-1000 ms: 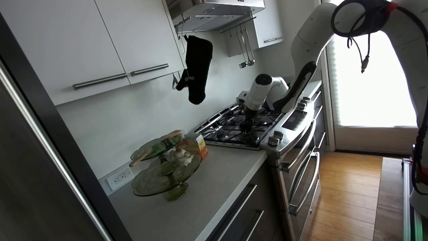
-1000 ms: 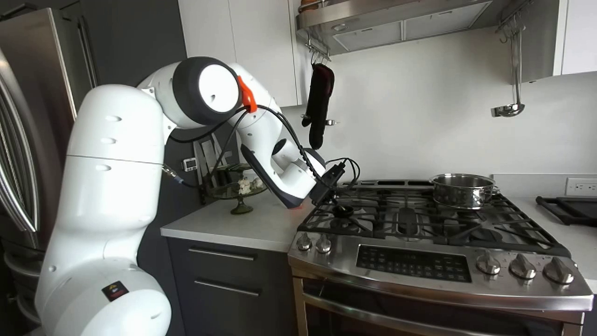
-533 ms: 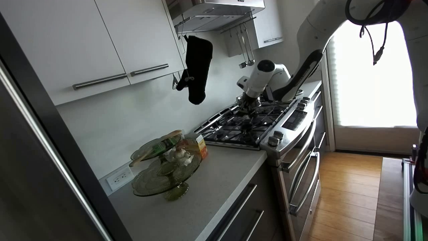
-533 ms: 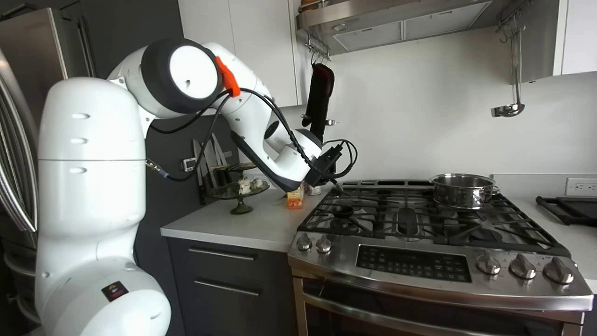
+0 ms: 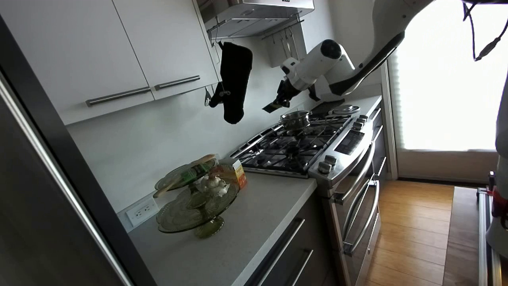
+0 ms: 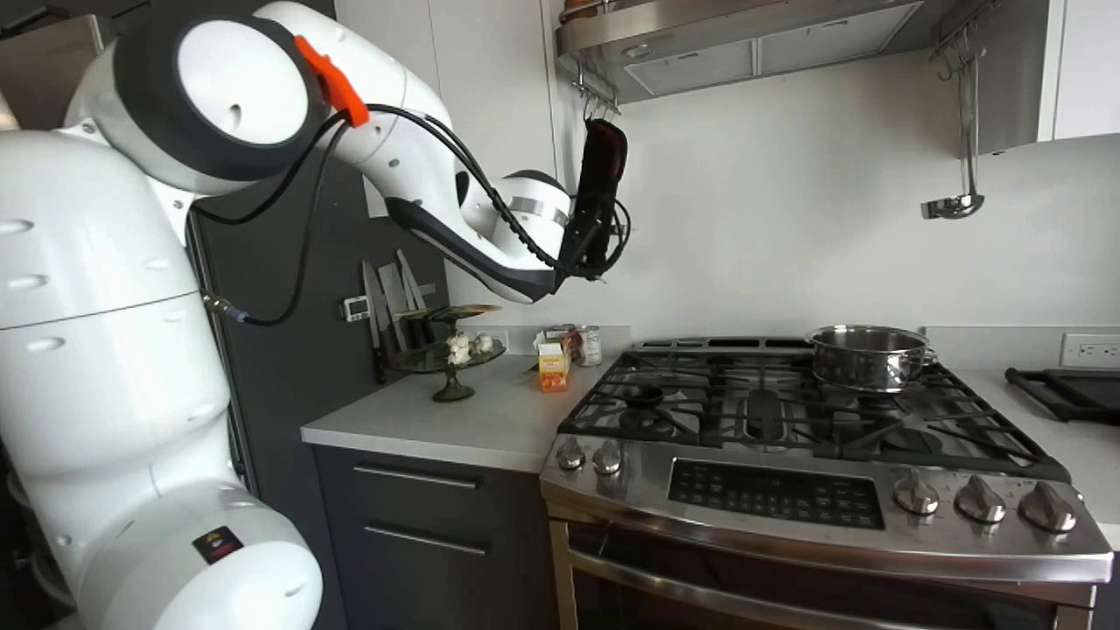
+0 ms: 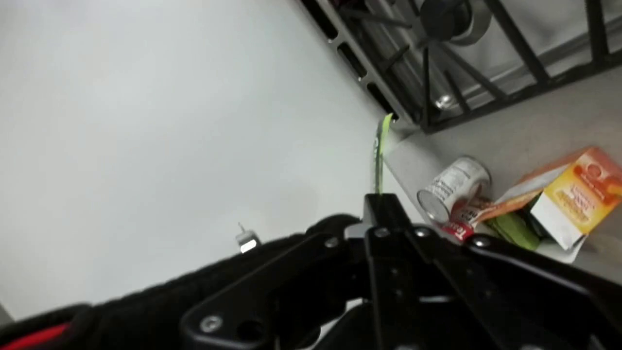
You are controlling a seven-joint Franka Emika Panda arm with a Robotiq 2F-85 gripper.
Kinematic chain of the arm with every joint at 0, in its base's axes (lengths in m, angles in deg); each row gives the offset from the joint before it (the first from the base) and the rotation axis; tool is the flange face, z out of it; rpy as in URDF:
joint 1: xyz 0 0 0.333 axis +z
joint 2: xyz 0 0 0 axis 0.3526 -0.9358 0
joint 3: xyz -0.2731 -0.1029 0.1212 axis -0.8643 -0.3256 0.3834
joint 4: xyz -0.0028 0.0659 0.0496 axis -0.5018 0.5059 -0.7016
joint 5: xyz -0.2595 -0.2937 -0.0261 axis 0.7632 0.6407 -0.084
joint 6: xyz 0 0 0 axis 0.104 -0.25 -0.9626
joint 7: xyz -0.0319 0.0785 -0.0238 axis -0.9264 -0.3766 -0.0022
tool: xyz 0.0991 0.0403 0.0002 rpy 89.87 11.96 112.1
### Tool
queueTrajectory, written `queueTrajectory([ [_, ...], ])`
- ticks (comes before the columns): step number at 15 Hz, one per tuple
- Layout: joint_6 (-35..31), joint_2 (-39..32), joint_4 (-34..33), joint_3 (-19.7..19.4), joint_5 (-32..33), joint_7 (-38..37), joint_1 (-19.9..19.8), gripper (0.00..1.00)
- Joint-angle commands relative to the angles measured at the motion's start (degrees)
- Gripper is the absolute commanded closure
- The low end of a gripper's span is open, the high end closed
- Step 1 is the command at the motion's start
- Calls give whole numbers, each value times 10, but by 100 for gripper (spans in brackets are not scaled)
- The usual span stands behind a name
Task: Put the sachet inside the box
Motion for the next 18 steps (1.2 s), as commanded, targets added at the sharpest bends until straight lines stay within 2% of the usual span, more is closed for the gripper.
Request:
queueTrajectory([
  [1,-14,53,15,27,80,-65,18,100],
  [3,-33,65,23,47,99,-77,35,100],
  [4,-17,47,3,38,72,-56,24,100],
  [6,-16,51,2,46,73,-60,30,99],
  [16,-16,47,1,39,73,-60,24,100],
  [18,-10,24,-12,49,60,-40,32,100],
])
